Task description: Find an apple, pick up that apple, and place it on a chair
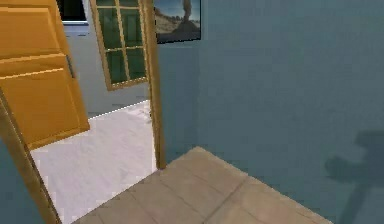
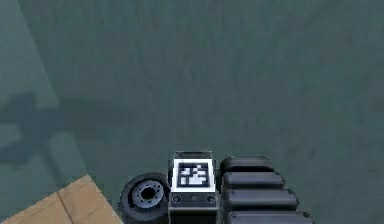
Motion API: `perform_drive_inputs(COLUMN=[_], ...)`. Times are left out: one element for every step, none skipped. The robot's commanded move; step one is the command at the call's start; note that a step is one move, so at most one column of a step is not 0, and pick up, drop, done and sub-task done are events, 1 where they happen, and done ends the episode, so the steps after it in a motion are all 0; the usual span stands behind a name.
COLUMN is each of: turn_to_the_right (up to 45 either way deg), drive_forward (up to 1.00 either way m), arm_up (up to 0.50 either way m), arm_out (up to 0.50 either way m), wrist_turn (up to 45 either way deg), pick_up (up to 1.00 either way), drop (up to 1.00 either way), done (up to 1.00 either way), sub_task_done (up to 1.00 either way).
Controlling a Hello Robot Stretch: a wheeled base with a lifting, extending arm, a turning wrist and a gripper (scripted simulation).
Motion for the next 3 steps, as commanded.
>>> perform_drive_inputs(turn_to_the_right=[0.0, -36.0, 0.0], drive_forward=[0.45, 0.00, 1.00], arm_up=[0.00, 0.00, 0.00], arm_out=[0.00, 0.00, 0.00], wrist_turn=[0.0, 0.0, 0.0], pick_up=[0.00, 0.00, 0.00], drop=[0.00, 0.00, 0.00], done=[0.00, 0.00, 0.00], sub_task_done=[0.00, 0.00, 0.00])
